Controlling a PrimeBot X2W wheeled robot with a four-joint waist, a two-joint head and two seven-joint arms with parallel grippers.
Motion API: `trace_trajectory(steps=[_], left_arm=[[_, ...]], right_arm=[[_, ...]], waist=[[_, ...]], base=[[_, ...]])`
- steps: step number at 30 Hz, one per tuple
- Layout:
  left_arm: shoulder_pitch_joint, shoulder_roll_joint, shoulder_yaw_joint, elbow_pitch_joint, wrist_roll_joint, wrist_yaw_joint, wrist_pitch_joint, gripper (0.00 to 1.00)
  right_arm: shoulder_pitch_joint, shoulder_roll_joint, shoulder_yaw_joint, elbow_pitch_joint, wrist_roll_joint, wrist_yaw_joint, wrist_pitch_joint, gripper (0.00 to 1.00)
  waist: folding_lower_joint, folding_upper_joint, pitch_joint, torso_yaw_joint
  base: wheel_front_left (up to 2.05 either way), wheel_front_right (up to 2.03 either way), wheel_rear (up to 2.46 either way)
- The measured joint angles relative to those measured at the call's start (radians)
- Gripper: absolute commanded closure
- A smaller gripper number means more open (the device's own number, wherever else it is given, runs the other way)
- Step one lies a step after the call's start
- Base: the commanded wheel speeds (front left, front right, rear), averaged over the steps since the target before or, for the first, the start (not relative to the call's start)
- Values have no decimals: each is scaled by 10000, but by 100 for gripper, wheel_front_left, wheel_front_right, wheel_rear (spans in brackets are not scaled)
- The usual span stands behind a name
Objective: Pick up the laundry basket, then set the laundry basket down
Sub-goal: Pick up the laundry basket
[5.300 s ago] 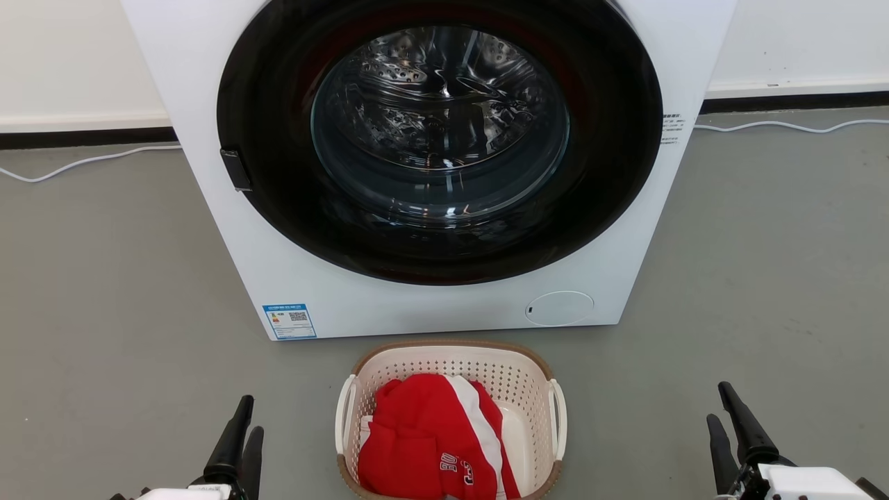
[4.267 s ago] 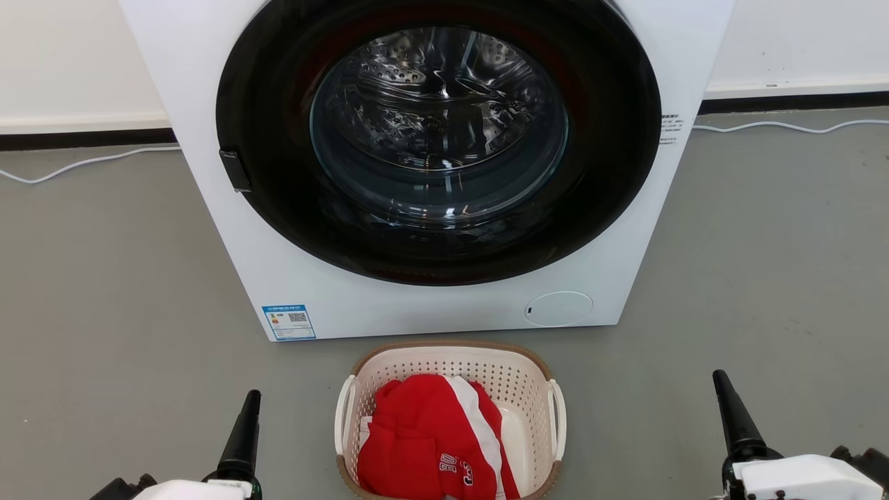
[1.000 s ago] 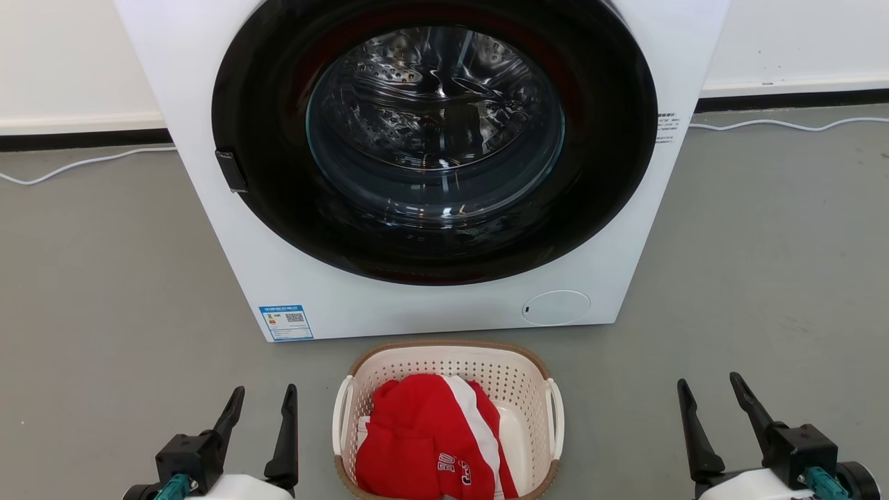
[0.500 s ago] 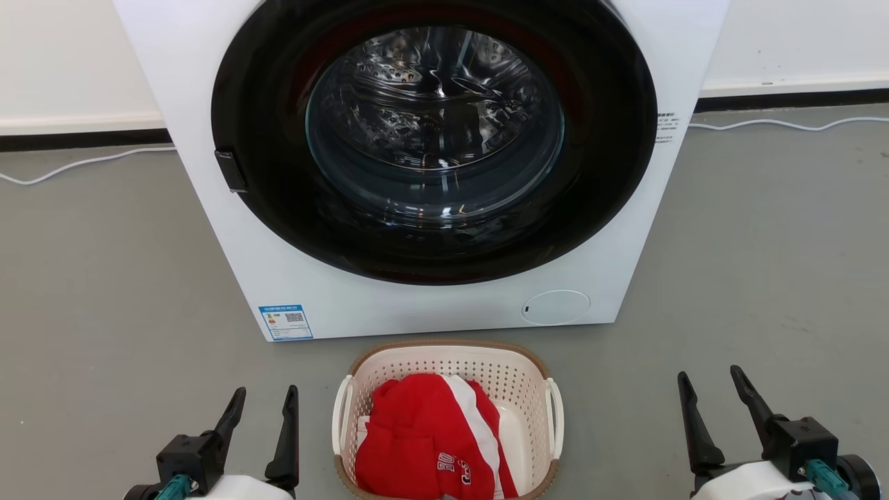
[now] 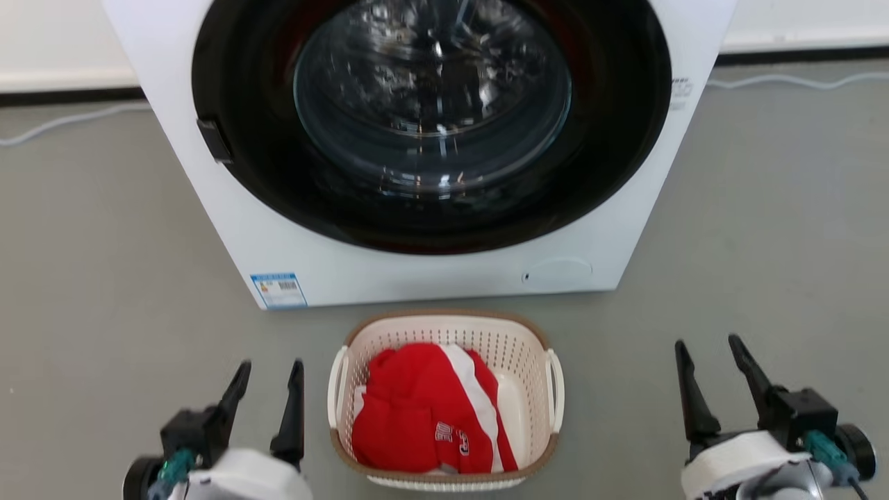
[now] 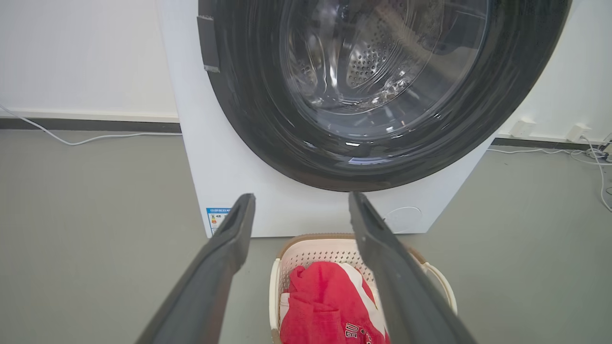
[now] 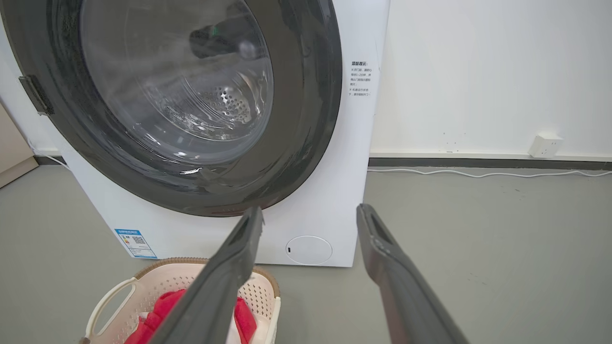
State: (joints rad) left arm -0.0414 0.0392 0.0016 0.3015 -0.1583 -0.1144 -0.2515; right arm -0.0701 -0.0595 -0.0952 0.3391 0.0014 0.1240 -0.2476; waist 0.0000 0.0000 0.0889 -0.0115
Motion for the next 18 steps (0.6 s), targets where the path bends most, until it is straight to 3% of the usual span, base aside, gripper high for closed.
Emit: trace_trajectory(steps=[12, 18], left_arm=[[-1981, -21, -453, 1154, -150, 0, -40, 0], [-3310, -25, -522, 2299, -169, 59, -40, 0]], right_arm=[[-1646, 40, 15, 685, 186, 4, -2, 0], [-2714, 46, 50, 1624, 184, 4, -2, 0]], waist=[[0, 0, 1671, -22], [0, 0, 2765, -2]], base=[[0, 0, 0], [0, 0, 0]])
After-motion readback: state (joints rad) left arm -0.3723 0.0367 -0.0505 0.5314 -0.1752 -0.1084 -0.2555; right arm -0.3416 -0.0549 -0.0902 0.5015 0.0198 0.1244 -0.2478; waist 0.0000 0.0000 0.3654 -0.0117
